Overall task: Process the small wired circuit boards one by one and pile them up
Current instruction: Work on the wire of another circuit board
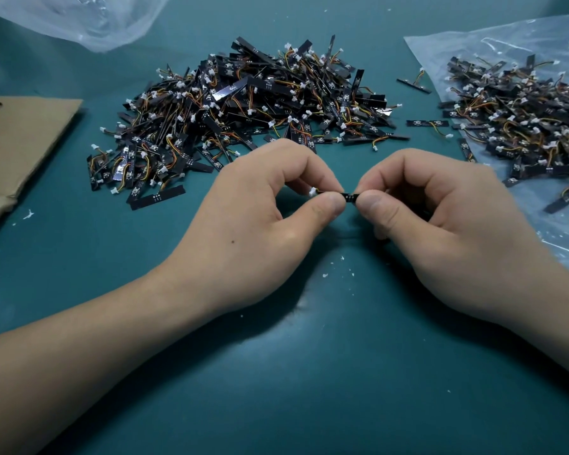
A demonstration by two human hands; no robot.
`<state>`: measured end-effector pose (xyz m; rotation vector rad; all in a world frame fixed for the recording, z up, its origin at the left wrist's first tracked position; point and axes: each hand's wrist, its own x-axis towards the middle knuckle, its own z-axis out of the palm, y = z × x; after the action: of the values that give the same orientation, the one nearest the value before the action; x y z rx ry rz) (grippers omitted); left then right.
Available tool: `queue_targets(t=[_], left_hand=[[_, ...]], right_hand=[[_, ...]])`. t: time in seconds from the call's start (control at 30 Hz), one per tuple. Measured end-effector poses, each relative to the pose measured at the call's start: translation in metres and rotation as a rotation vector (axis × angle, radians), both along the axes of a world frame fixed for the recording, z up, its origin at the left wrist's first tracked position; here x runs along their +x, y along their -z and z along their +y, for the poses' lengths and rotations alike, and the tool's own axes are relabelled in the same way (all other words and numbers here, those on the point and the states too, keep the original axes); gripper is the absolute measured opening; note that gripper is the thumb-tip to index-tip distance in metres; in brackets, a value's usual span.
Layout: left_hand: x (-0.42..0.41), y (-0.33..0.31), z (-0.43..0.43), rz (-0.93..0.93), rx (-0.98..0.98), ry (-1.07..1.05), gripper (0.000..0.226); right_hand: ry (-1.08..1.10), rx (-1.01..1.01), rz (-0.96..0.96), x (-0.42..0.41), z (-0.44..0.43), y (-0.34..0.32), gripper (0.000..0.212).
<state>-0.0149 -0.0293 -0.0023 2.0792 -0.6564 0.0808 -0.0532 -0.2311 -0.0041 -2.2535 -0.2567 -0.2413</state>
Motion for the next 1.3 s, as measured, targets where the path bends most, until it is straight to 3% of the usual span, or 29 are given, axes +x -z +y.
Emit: queue_targets(t=[1.3], left_hand=[[-0.0017,-0.0026,-0.0005,0.07,0.076,0.023,0.012]], right_hand=[[-0.051,-0.029,-0.022,-0.0002,0.0005,-0.0022,0.008]])
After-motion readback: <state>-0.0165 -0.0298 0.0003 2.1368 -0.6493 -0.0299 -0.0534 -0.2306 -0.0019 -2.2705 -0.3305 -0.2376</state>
